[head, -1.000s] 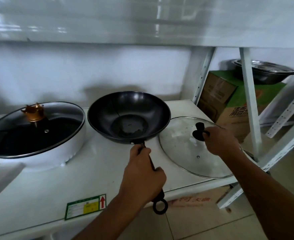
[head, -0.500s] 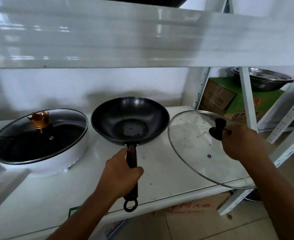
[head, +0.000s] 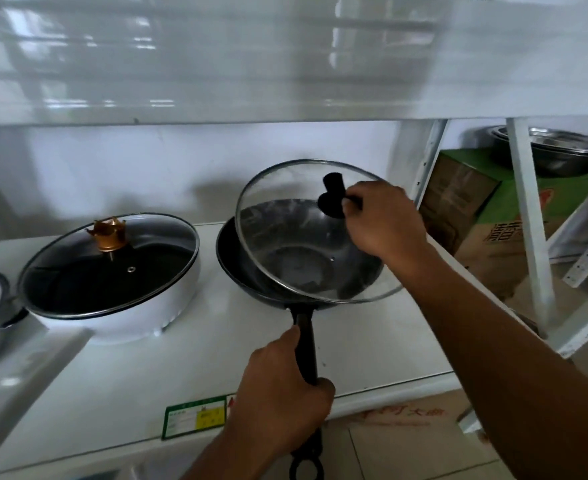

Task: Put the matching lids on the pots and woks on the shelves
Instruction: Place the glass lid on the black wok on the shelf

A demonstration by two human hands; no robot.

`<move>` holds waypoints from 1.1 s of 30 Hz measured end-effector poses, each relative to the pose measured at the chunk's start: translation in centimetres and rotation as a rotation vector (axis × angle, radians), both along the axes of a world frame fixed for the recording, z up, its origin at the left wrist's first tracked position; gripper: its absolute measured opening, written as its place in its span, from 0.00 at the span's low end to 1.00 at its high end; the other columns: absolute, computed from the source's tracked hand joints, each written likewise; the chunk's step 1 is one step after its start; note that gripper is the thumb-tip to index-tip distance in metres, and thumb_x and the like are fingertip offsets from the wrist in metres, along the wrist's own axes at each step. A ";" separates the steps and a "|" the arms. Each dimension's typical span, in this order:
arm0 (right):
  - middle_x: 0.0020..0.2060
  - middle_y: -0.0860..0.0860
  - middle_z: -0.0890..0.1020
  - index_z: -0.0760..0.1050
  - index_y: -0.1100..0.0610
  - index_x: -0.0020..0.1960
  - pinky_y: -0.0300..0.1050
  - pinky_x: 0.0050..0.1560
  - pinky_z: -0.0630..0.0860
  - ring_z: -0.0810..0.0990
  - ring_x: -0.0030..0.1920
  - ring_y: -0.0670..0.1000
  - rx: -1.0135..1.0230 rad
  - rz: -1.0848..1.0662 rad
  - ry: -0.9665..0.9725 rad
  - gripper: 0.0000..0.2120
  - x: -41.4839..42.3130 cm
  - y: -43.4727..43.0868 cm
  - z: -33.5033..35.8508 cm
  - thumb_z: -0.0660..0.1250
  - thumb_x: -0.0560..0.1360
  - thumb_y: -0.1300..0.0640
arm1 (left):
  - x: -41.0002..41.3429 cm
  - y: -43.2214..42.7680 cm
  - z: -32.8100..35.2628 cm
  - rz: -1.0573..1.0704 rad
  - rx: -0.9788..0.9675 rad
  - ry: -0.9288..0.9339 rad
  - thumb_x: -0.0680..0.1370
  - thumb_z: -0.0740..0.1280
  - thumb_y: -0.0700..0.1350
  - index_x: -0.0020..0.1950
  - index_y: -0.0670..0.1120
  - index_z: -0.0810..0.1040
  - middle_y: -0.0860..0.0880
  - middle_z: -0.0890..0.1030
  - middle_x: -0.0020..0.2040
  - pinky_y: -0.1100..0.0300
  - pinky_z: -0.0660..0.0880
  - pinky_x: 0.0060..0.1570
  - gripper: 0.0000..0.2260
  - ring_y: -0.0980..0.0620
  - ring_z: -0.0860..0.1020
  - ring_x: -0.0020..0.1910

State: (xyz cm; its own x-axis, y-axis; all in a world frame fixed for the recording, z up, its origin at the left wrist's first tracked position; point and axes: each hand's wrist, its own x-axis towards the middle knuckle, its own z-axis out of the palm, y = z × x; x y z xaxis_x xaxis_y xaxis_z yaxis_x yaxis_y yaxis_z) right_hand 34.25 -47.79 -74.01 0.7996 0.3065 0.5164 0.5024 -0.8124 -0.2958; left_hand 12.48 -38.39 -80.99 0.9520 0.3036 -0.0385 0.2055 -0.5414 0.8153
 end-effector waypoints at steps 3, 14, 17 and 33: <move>0.45 0.52 0.83 0.78 0.52 0.47 0.44 0.40 0.68 0.81 0.47 0.57 -0.048 0.042 0.012 0.12 1.1 3.2 -1.0 0.59 0.76 0.48 | 0.1 0.0 -0.3 0.002 0.007 -0.020 0.65 0.67 0.45 0.61 0.53 0.75 0.50 0.79 0.36 0.59 0.73 0.33 0.24 0.51 0.77 0.33; 0.47 0.55 0.83 0.80 0.53 0.50 0.45 0.41 0.72 0.81 0.48 0.60 -0.115 0.019 0.152 0.12 3.2 5.7 -3.4 0.61 0.74 0.50 | 2.2 0.1 -1.7 0.038 0.139 -0.061 0.73 0.68 0.49 0.45 0.49 0.71 0.53 0.76 0.41 0.67 0.68 0.34 0.07 0.57 0.75 0.38; 0.46 0.56 0.82 0.80 0.56 0.48 0.45 0.41 0.70 0.80 0.47 0.62 -0.149 0.005 0.192 0.11 3.5 5.6 -2.9 0.62 0.73 0.51 | 2.8 0.1 -1.9 0.061 0.147 -0.059 0.73 0.66 0.45 0.41 0.46 0.71 0.50 0.77 0.37 0.60 0.72 0.34 0.05 0.52 0.77 0.36; 0.35 0.52 0.76 0.69 0.52 0.31 0.44 0.37 0.68 0.76 0.40 0.59 -0.086 0.093 0.224 0.13 3.3 5.3 -3.3 0.61 0.74 0.51 | 2.6 -0.3 -2.2 0.070 0.097 -0.102 0.73 0.68 0.47 0.41 0.48 0.71 0.50 0.76 0.34 0.66 0.68 0.30 0.06 0.55 0.75 0.32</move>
State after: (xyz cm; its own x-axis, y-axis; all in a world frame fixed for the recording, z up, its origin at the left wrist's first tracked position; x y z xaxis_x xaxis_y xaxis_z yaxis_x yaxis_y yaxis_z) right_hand 37.50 -42.49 -77.31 0.8575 0.4191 0.2984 0.5058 -0.7927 -0.3403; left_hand 15.10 -38.71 -83.19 0.9259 0.3669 0.0902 0.1641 -0.6056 0.7787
